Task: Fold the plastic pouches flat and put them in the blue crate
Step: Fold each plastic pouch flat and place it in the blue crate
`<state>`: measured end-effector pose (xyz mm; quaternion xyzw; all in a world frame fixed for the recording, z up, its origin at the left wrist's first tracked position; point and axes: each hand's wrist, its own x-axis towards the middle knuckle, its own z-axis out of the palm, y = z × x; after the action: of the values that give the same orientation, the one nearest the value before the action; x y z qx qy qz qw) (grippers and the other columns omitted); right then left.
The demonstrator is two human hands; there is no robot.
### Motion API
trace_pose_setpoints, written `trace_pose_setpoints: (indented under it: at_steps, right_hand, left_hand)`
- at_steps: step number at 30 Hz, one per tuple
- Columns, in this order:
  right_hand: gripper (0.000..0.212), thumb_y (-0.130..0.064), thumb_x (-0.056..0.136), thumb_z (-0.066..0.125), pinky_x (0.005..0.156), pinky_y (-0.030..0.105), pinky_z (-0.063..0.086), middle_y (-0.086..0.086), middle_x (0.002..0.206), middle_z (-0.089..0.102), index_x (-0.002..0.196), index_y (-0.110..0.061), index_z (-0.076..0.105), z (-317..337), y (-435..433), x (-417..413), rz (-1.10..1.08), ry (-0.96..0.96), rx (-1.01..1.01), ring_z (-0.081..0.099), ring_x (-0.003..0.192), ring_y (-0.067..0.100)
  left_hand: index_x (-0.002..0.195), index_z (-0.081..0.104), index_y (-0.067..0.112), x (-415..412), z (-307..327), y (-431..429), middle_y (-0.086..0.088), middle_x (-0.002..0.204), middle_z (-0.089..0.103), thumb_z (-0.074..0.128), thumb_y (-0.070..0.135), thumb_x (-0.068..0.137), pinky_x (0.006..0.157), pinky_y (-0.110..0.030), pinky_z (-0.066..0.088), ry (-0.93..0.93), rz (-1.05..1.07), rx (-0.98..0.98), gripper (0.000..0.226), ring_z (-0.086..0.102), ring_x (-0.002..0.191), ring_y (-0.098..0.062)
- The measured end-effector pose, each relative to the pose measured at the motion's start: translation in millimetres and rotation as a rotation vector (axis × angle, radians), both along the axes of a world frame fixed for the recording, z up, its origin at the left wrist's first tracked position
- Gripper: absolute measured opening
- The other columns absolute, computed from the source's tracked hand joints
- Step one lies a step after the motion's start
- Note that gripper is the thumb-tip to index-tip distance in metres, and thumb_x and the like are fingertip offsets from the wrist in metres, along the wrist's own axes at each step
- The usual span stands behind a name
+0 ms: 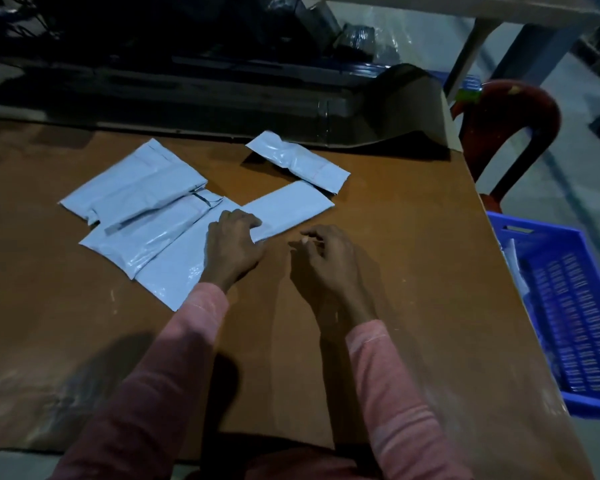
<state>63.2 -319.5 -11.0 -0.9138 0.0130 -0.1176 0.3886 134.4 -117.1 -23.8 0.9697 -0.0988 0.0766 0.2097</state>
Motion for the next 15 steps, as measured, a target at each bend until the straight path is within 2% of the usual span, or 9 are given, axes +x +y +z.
trace_pose_setpoints:
  at_steps: [3, 6, 9, 12, 15]
  right_hand:
    - [0.022, -0.026, 0.099, 0.057, 0.089, 0.04, 0.053, -0.003, 0.116, 0.066, 0.116, -0.025, 0.07, 1, -7, -12, -0.036, -0.085, -0.004, 0.059, 0.11, 0.016]
    - [0.019, -0.018, 0.098, 0.058, 0.085, 0.037, 0.053, -0.002, 0.11, 0.066, 0.111, -0.021, 0.071, -2, -19, -37, -0.067, -0.152, -0.051, 0.059, 0.105, 0.018]
    - [0.016, -0.012, 0.095, 0.062, 0.084, 0.037, 0.053, -0.002, 0.106, 0.066, 0.105, -0.018, 0.073, -17, -31, -64, -0.117, -0.11, -0.084, 0.059, 0.101, 0.016]
    - [0.017, -0.011, 0.094, 0.063, 0.088, 0.03, 0.048, -0.003, 0.105, 0.066, 0.104, -0.018, 0.074, -23, -35, -79, -0.11, -0.093, -0.112, 0.059, 0.101, 0.015]
    - [0.018, -0.016, 0.094, 0.061, 0.085, 0.03, 0.045, -0.002, 0.105, 0.068, 0.106, -0.018, 0.074, -14, -36, -84, -0.123, -0.109, -0.157, 0.057, 0.101, 0.016]
  left_hand:
    - [0.112, 0.076, 0.02, -16, -3, 12, 0.002, 0.117, 0.072, 0.08, 0.019, 0.073, 0.099, -0.04, 0.05, -0.03, -0.197, -0.167, 0.039, 0.057, 0.114, -0.019]
    - [0.108, 0.077, 0.019, -49, -13, 13, 0.005, 0.116, 0.071, 0.074, 0.007, 0.074, 0.1, -0.03, 0.049, -0.081, -0.379, -0.291, 0.036, 0.06, 0.113, -0.013]
    - [0.108, 0.076, 0.019, -76, -19, 8, 0.007, 0.121, 0.069, 0.073, 0.003, 0.078, 0.103, -0.026, 0.048, -0.055, -0.411, -0.335, 0.034, 0.06, 0.117, -0.009]
    - [0.108, 0.076, 0.02, -82, -18, 1, 0.007, 0.12, 0.068, 0.073, 0.002, 0.081, 0.101, -0.019, 0.046, -0.027, -0.422, -0.337, 0.033, 0.058, 0.117, -0.006]
    - [0.11, 0.074, 0.022, -90, -16, -12, 0.009, 0.119, 0.065, 0.072, 0.006, 0.084, 0.099, -0.023, 0.047, 0.004, -0.463, -0.307, 0.031, 0.054, 0.118, -0.006]
